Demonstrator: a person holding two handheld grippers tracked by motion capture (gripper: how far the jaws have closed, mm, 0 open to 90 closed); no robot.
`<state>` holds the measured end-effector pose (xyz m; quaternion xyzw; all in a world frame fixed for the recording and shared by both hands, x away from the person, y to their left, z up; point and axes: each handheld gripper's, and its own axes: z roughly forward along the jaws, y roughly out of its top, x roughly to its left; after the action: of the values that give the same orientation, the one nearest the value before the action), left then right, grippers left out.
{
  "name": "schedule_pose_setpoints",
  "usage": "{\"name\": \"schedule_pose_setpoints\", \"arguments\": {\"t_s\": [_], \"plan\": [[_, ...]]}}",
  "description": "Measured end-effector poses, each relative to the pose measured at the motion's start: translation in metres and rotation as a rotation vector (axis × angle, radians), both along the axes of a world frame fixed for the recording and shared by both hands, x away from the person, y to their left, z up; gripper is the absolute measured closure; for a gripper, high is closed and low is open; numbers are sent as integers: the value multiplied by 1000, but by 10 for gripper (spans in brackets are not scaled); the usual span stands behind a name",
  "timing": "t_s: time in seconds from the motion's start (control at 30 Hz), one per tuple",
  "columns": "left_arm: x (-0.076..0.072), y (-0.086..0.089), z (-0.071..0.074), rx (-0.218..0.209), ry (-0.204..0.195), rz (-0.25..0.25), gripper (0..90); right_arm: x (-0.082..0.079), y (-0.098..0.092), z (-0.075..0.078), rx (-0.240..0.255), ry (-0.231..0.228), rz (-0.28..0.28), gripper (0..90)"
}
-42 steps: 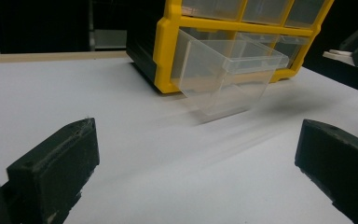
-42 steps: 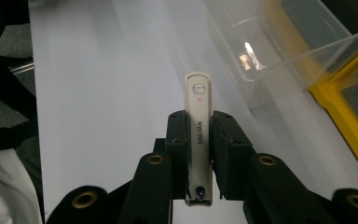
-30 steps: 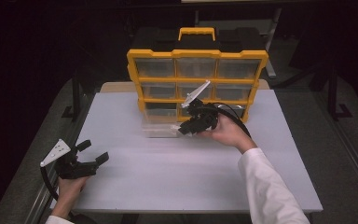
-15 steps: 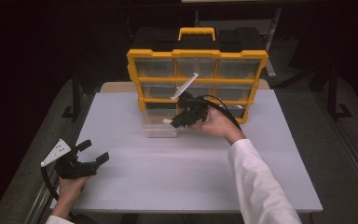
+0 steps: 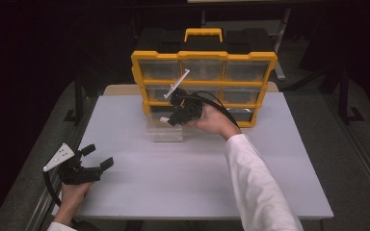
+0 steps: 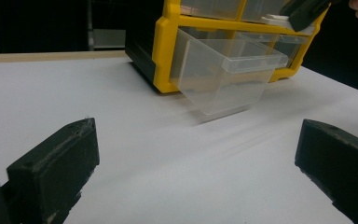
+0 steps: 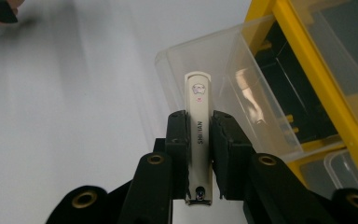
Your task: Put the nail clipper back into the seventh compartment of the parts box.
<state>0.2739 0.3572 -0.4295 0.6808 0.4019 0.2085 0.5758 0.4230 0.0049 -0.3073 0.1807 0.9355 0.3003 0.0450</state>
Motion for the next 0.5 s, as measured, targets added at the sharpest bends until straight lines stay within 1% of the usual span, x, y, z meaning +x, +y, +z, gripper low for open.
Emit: {"name": "schedule_pose_setpoints", "arguments": {"t_s": [0.23, 0.5], "plan": [[0, 0, 0, -1, -2, -3, 0, 9, 12, 2, -4, -4, -6, 758], [1, -2, 0, 2, 0, -6, 0, 20, 22, -7, -15, 6, -10, 758]]}}
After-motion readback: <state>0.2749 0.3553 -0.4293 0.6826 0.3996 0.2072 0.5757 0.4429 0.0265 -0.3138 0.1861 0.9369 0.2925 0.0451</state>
